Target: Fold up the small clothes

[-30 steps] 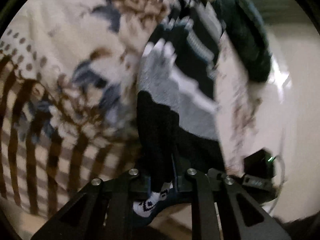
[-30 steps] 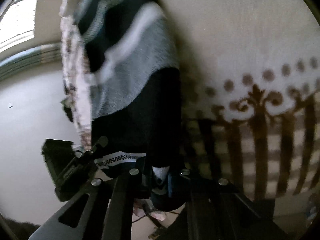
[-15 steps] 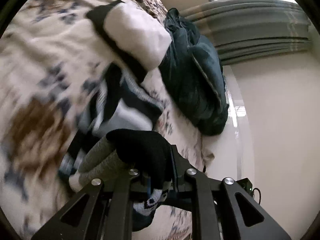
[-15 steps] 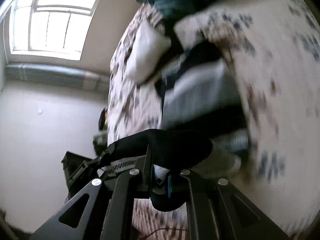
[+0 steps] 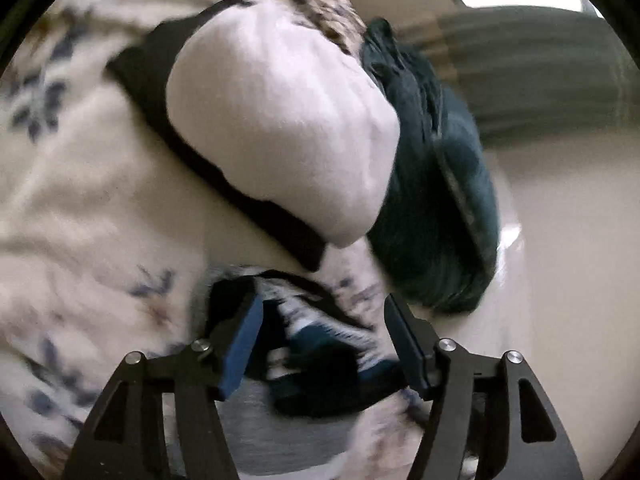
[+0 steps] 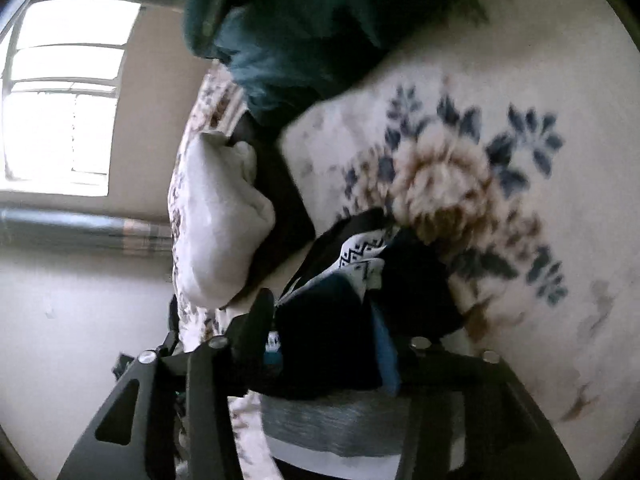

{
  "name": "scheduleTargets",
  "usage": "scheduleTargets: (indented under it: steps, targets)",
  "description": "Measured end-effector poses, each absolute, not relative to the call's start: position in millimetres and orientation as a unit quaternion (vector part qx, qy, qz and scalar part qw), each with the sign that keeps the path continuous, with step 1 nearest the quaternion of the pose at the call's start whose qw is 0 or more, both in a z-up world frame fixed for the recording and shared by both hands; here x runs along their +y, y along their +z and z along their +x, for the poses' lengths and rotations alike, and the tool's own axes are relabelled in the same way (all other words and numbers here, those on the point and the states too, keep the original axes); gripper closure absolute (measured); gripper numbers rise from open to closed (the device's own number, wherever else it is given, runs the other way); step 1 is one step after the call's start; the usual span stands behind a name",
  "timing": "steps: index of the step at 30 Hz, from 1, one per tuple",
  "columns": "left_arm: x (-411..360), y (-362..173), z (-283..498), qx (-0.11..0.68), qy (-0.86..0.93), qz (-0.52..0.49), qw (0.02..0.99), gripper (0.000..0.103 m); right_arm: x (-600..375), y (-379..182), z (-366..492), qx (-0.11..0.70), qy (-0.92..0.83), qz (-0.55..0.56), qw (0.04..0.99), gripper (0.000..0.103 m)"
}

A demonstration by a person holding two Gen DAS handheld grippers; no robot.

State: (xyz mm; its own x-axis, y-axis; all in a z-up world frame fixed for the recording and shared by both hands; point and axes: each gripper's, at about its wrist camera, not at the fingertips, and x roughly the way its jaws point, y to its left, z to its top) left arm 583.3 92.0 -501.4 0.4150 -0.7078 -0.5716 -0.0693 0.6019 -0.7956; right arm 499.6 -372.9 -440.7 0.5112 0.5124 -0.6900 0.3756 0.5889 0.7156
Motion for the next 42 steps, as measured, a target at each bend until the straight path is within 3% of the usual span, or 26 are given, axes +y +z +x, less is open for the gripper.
scheduleTargets:
  steps: [6,13,21,26,30,34,35,36,37,38,39,42]
  targets:
    - [67.0,-514.2,581.4,0.548,-0.228,-0.260,0.762,0.042,-368.4,-446.9,489.5,0.535,0.039,0.360,0.763,0.046]
    - [59.3,-505.9,564.3,0.545,-0.215,-0.225,0.778,0.042,-327.9,-474.0,514.6,0.618,0.044,0.261,0.740,0.046]
    - [45.1,-533.9,635.2,0.571,-0.188,-0.278,0.750,0.042,-331.3,-463.8,579.5,0.556,0.001,0.287,0.780,0.046]
    - [75.7,-502.7,597.9,0.516,-0.197,-0.300,0.778,0.042,-351.5,-450.6,553.2,0.544,0.009,0.279,0.791,0.046]
    - [68.0,-507.3,587.3,0.528,-0.197,-0.257,0.785,0.042,-356.6,-461.2,537.9,0.574,0.024,0.268,0.773,0.046]
    - [21.1,-515.4,610.4,0.547,-0.208,-0.138,0.799,0.042,-353.1,-486.2,548.4,0.591,0.042,0.255,0.765,0.046]
    - [11.2,-517.9,615.5,0.548,-0.211,-0.119,0.801,0.043,-350.2,-492.8,556.7,0.591,0.050,0.252,0.764,0.057]
    - [0.6,-521.5,621.8,0.547,-0.219,-0.106,0.801,0.044,-348.2,-495.4,560.8,0.587,0.052,0.248,0.769,0.080]
    - [-6.6,-524.3,627.9,0.546,-0.221,-0.097,0.803,0.051,-346.1,-496.7,565.7,0.586,0.047,0.243,0.772,0.086]
    - [-9.9,-526.2,632.9,0.545,-0.221,-0.096,0.803,0.086,-346.4,-498.6,572.3,0.583,0.039,0.242,0.775,0.089]
    - [-11.2,-528.2,637.5,0.548,-0.218,-0.097,0.802,0.100,-347.7,-499.0,575.9,0.579,0.037,0.247,0.776,0.090]
    - [-1.3,-528.1,642.9,0.545,-0.216,-0.138,0.798,0.100,-354.1,-498.9,582.3,0.587,0.037,0.267,0.763,0.089]
